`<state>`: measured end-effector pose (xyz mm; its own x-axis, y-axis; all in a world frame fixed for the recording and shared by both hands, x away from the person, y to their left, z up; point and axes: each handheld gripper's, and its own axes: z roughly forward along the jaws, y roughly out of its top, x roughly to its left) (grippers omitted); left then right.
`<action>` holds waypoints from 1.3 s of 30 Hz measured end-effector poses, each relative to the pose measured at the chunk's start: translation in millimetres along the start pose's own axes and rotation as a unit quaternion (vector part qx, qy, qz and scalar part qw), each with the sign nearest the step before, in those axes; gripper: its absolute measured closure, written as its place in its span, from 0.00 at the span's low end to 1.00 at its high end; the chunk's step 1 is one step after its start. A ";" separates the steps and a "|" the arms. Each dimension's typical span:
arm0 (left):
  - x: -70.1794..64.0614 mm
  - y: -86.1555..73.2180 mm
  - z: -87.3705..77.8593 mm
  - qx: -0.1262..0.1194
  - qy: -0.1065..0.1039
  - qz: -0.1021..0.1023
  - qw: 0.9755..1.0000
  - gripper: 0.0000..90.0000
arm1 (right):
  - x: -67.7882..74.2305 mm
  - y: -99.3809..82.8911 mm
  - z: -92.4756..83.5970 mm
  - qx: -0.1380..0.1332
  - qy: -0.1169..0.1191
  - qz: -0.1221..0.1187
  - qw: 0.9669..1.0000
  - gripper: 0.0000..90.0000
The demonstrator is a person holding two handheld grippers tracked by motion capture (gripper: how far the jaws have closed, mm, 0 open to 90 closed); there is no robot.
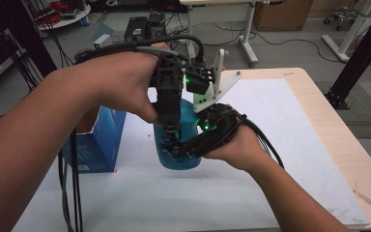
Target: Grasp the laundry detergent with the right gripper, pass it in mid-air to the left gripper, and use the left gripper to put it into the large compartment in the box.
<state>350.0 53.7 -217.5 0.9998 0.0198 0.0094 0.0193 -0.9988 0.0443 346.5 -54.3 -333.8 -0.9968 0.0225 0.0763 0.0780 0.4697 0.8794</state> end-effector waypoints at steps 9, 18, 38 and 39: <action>0.4 0.6 1.3 0.001 -0.020 -0.007 1.000 0.43 | 0.4 -0.4 -0.3 0.001 -0.001 -0.006 1.000 0.52; 0.9 3.5 -0.8 0.015 -0.028 -0.006 0.999 0.44 | 0.5 -0.2 -1.3 -0.005 0.003 -0.006 1.000 0.51; -1.8 -1.2 -12.2 0.007 -0.023 -0.004 1.000 0.44 | 3.4 -4.6 -14.4 -0.012 0.014 0.010 1.000 0.25; -0.8 -3.2 -12.8 0.008 -0.026 -0.007 1.000 0.44 | 3.1 -4.8 -18.0 -0.008 0.013 0.009 1.000 0.25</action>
<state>349.1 57.4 -204.9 0.9986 0.0318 -0.0424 0.0330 -0.9991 0.0273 343.4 -72.3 -329.3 -0.9945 0.0083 0.1041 0.0965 0.4544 0.8856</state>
